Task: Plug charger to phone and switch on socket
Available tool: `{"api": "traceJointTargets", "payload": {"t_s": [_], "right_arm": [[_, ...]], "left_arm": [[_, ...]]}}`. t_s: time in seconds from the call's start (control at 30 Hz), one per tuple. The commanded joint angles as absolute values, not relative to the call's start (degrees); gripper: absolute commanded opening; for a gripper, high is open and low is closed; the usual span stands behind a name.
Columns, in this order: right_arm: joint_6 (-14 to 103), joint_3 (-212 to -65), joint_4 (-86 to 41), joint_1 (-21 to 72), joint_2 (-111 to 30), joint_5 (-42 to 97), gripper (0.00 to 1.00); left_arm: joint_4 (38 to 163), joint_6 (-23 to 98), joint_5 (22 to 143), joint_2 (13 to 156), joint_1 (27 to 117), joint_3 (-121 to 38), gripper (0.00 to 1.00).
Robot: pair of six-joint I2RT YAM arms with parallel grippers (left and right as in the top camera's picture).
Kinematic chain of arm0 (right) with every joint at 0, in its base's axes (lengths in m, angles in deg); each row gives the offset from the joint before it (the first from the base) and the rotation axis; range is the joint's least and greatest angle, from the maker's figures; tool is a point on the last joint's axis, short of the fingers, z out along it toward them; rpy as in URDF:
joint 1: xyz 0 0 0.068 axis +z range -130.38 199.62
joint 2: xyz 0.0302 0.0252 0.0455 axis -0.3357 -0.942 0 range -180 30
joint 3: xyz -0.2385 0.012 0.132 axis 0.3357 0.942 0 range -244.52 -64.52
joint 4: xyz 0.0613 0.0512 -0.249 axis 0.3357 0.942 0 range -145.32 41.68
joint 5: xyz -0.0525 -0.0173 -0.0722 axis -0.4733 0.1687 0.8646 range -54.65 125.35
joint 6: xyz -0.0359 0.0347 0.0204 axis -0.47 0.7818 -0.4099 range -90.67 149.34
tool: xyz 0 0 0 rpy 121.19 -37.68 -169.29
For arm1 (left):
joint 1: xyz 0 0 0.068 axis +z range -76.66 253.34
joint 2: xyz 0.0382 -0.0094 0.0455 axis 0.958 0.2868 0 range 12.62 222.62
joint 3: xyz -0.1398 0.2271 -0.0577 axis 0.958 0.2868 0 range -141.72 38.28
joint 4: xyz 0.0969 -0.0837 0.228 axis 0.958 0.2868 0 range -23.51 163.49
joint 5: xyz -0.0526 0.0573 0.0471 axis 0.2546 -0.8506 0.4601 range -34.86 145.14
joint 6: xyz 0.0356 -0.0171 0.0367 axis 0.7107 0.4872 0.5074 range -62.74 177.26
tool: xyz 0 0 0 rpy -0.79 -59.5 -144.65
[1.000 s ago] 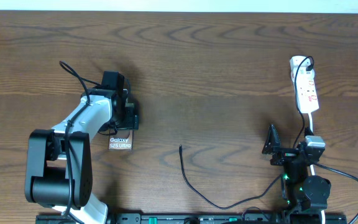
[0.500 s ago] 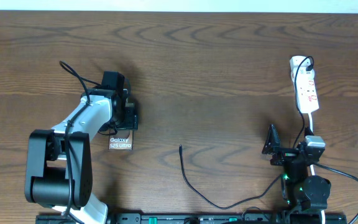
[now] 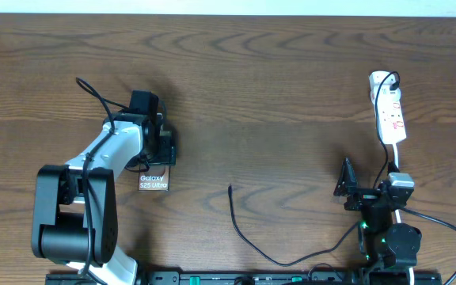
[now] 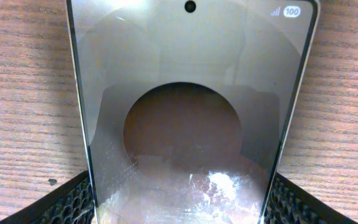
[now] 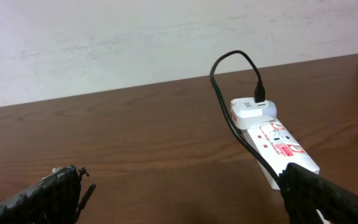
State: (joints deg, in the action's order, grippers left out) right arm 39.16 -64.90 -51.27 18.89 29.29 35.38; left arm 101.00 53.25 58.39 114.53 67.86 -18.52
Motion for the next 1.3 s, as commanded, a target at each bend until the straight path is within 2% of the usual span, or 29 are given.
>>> {"api": "traceJointTargets", "payload": {"t_s": [0.0, 0.4, 0.97, 1.27], "right_arm": [[38.5, -64.83, -51.03, 19.72, 29.61, 35.87, 0.99], [38.5, -64.83, -51.03, 19.72, 29.61, 35.87, 0.99], [38.5, -64.83, -51.03, 19.72, 29.61, 35.87, 0.99], [38.5, -64.83, -51.03, 19.72, 29.61, 35.87, 0.99]], "left_arm": [[101.56, 54.65, 57.62, 115.54, 67.8, -16.57, 0.07], [104.67, 55.09, 57.6, 114.73, 67.8, -21.03, 0.07], [116.95, 54.39, 57.84, 114.29, 67.8, -34.13, 0.07], [117.45, 54.39, 66.54, 114.29, 67.8, -34.17, 0.07]]}}
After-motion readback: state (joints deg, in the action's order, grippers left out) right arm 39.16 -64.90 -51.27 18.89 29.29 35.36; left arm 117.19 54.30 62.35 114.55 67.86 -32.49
